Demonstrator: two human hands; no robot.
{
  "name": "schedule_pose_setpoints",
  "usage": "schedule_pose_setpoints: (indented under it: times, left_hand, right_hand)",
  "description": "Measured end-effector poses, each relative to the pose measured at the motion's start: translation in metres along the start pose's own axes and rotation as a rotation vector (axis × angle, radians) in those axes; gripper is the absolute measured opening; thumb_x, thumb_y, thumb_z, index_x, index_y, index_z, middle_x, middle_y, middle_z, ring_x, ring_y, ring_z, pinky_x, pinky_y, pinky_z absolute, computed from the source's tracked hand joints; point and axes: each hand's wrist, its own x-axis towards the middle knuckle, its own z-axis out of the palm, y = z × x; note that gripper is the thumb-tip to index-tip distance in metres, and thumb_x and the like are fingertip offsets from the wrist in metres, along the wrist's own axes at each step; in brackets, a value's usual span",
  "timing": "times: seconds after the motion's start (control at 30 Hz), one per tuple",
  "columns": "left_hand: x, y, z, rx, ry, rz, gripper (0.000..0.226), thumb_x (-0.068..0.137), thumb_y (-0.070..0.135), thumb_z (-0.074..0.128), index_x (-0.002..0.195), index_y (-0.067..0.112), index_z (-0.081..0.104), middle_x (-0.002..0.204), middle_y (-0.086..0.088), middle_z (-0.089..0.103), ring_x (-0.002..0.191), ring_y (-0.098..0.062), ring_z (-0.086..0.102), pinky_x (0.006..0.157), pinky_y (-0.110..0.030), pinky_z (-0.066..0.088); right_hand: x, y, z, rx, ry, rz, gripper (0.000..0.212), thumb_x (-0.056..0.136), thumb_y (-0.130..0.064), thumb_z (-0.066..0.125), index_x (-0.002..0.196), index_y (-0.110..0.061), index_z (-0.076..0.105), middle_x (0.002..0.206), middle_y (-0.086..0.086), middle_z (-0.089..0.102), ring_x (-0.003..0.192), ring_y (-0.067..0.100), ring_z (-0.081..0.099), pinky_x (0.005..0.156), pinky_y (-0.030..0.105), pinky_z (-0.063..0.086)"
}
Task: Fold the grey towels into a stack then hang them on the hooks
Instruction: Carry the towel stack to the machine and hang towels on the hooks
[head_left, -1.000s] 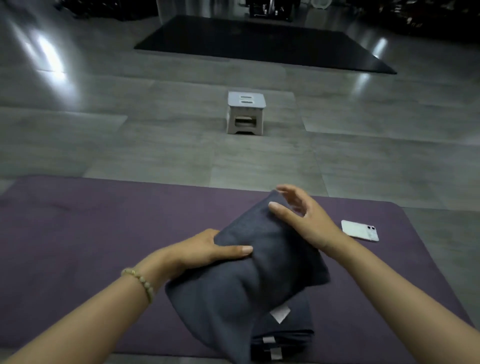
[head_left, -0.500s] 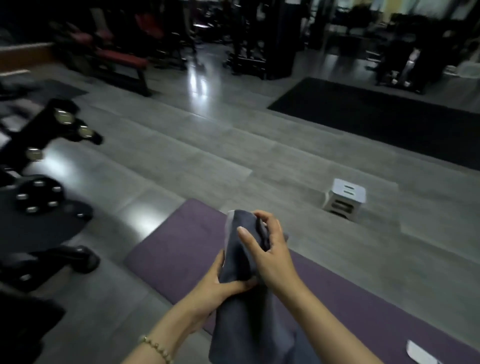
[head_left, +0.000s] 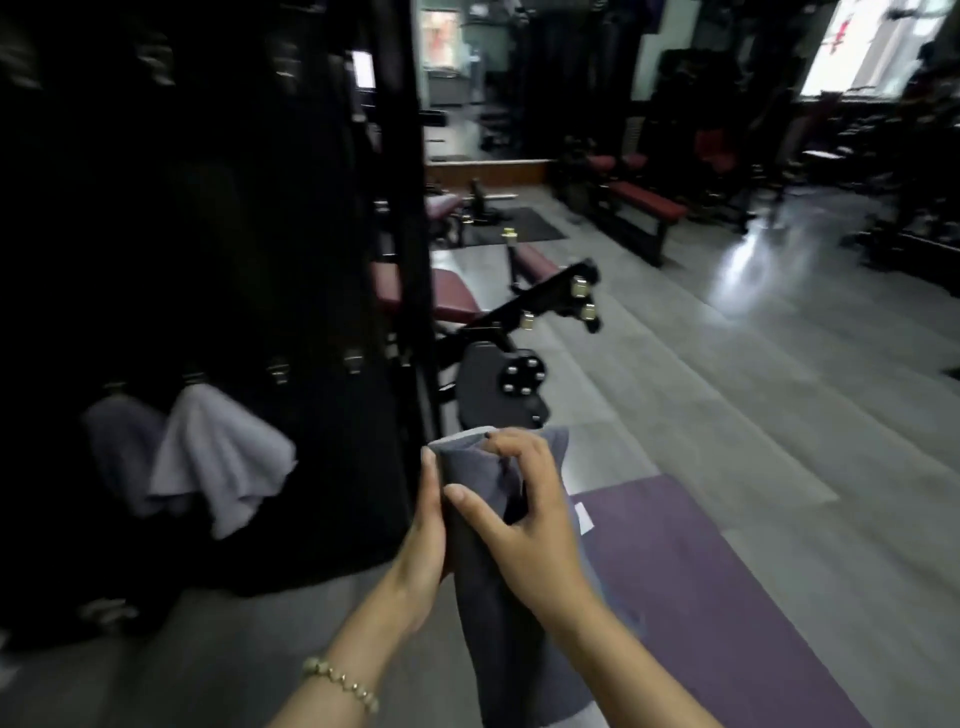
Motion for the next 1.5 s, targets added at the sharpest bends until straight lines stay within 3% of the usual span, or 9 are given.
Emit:
schedule_pose_setpoints:
  times: [0.23, 0.3, 0.37, 0.5, 0.63, 1.0, 1.17, 1.37, 1.5]
  left_hand:
    - [-0.065, 0.042, -0.165, -0.128, 0.200, 0.122, 0.056, 0.094, 0.059, 0.026, 0.120, 0.023, 0.060, 0.117, 0.000, 0.068, 0.108, -0.014, 0.065, 0.095, -0.032, 0.045]
    - [-0.077, 0.050, -0.205, -0.176, 0.212, 0.111, 0.042, 0.089, 0.054, 0.053, 0.113, 0.021, 0.062, 0.109, 0.000, 0.066, 0.095, -0.011, 0.067, 0.085, -0.030, 0.050]
    - [-0.086, 0.053, -0.245, -0.160, 0.303, 0.139, 0.060, 0.069, 0.053, 0.075, 0.112, 0.012, 0.064, 0.102, -0.006, 0.066, 0.097, -0.013, 0.066, 0.084, -0.028, 0.052]
    - [-0.113, 0.042, -0.330, -0.250, 0.408, 0.107, 0.055, 0.088, 0.061, 0.033, 0.121, 0.025, 0.058, 0.116, 0.000, 0.067, 0.107, -0.013, 0.064, 0.089, -0.029, 0.048]
    - [-0.119, 0.033, -0.386, -0.226, 0.509, 0.093, 0.057, 0.080, 0.068, 0.039, 0.116, 0.029, 0.060, 0.113, 0.003, 0.069, 0.106, -0.012, 0.064, 0.093, -0.031, 0.048]
    - [-0.110, 0.030, -0.425, 0.000, 0.702, 0.087, 0.071, 0.074, 0.072, 0.024, 0.126, 0.032, 0.053, 0.122, 0.007, 0.062, 0.114, -0.005, 0.057, 0.102, -0.032, 0.044]
    - [-0.097, 0.041, -0.423, 0.095, 0.823, 0.129, 0.018, 0.096, 0.042, 0.032, 0.100, 0.040, 0.050, 0.094, 0.023, 0.056, 0.083, 0.017, 0.056, 0.076, -0.005, 0.041]
    - [-0.083, 0.047, -0.430, 0.118, 0.871, 0.203, 0.014, 0.094, 0.041, 0.040, 0.106, 0.035, 0.045, 0.105, 0.015, 0.056, 0.095, 0.009, 0.052, 0.076, -0.006, 0.043]
    - [-0.081, 0.057, -0.444, 0.094, 0.714, 0.305, 0.034, 0.091, 0.049, 0.047, 0.116, 0.030, 0.060, 0.126, 0.007, 0.061, 0.120, -0.002, 0.054, 0.100, -0.018, 0.039]
  right_hand:
    - [-0.017, -0.045, 0.166, 0.228, -0.300, -0.035, 0.029, 0.070, -0.033, 0.077, 0.087, -0.030, 0.054, 0.113, -0.013, 0.046, 0.116, 0.008, 0.048, 0.099, 0.014, 0.036]
    - [-0.023, -0.054, 0.211, 0.250, -0.364, -0.026, 0.031, 0.069, -0.040, 0.078, 0.087, -0.031, 0.054, 0.111, -0.013, 0.045, 0.115, 0.011, 0.049, 0.097, 0.014, 0.036]
    - [-0.031, -0.060, 0.258, 0.260, -0.409, -0.009, 0.033, 0.069, -0.044, 0.078, 0.083, -0.027, 0.053, 0.108, -0.012, 0.045, 0.109, 0.011, 0.051, 0.094, 0.014, 0.038]
    - [-0.046, -0.062, 0.334, 0.241, -0.468, -0.003, 0.027, 0.071, -0.037, 0.078, 0.079, -0.021, 0.057, 0.106, -0.016, 0.048, 0.110, 0.012, 0.052, 0.094, 0.018, 0.039]
    - [-0.051, -0.062, 0.382, 0.247, -0.516, -0.077, 0.031, 0.077, -0.031, 0.076, 0.098, -0.020, 0.056, 0.111, -0.005, 0.051, 0.113, 0.018, 0.051, 0.097, 0.026, 0.042]
    - [-0.039, -0.030, 0.430, 0.212, -0.674, -0.068, 0.019, 0.082, -0.026, 0.070, 0.096, -0.019, 0.060, 0.110, 0.002, 0.049, 0.112, 0.010, 0.050, 0.097, 0.016, 0.037]
    - [-0.026, -0.026, 0.431, 0.222, -0.689, 0.003, 0.014, 0.083, -0.030, 0.065, 0.092, -0.028, 0.055, 0.109, 0.001, 0.049, 0.110, 0.002, 0.049, 0.097, 0.011, 0.035]
    - [-0.009, -0.025, 0.426, 0.304, -0.658, 0.122, 0.012, 0.081, -0.027, 0.069, 0.089, -0.019, 0.066, 0.099, 0.002, 0.060, 0.097, 0.008, 0.058, 0.087, 0.014, 0.042]
    - [0.005, -0.031, 0.419, 0.335, -0.706, 0.142, 0.006, 0.084, -0.020, 0.068, 0.088, -0.015, 0.068, 0.088, -0.003, 0.066, 0.087, 0.011, 0.062, 0.078, 0.020, 0.046]
